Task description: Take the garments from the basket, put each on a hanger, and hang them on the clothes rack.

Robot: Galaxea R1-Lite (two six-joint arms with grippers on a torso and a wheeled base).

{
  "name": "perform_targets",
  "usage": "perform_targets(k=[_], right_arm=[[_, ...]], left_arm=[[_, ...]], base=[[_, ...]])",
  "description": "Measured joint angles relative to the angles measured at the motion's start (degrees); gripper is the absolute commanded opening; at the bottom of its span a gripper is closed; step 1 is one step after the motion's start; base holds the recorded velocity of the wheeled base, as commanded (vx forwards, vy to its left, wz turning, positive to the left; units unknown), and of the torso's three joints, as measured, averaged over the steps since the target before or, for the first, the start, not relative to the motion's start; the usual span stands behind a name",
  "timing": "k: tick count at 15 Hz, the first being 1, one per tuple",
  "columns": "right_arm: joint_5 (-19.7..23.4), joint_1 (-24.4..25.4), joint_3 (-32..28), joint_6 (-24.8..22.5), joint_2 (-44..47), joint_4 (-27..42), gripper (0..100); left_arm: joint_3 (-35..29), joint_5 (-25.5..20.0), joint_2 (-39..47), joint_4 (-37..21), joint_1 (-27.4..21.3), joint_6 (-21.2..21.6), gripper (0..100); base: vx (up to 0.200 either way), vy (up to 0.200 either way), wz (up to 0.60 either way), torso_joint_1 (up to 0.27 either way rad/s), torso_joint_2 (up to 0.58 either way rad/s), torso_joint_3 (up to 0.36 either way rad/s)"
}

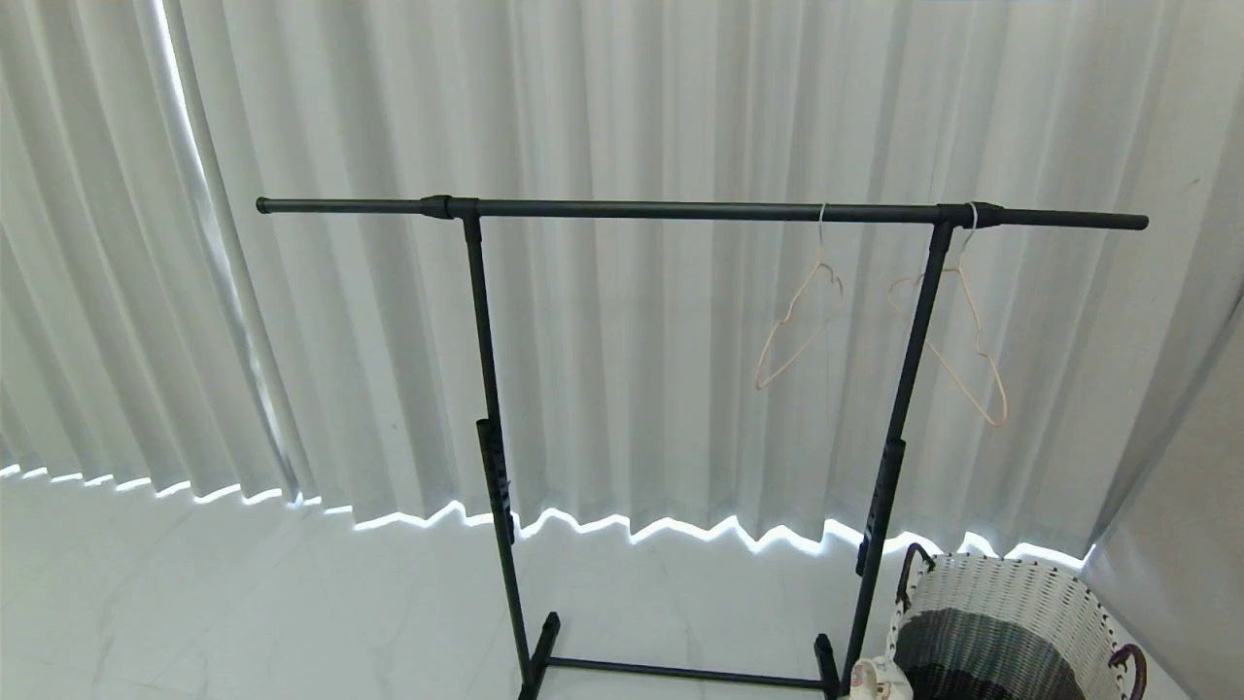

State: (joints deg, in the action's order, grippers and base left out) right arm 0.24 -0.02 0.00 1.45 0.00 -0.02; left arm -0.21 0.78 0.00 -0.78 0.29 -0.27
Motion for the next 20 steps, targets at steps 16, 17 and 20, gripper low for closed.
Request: perform_targets(k=[16, 17, 20], right_arm=[[0.0, 0.0, 0.0, 0.2, 0.0, 0.0, 100], [0.0, 0.0, 0.0, 0.2, 0.0, 0.0, 100], [0.0, 0.0, 0.0, 0.2, 0.0, 0.1, 100]], left_arm=[[0.0, 0.0, 0.0, 0.1, 0.0, -0.5, 100], [0.0, 0.0, 0.0, 0.1, 0.0, -0.7, 100], [0.0, 0.1, 0.0, 0.0, 0.0, -1.5, 100]], base=[[0.000, 0.000, 0.00, -0.126, 0.32, 0.196], [0.000, 0.000, 0.00, -0.163, 0.46, 0.334], [0.000, 0.000, 0.00, -0.087, 0.34, 0.203]])
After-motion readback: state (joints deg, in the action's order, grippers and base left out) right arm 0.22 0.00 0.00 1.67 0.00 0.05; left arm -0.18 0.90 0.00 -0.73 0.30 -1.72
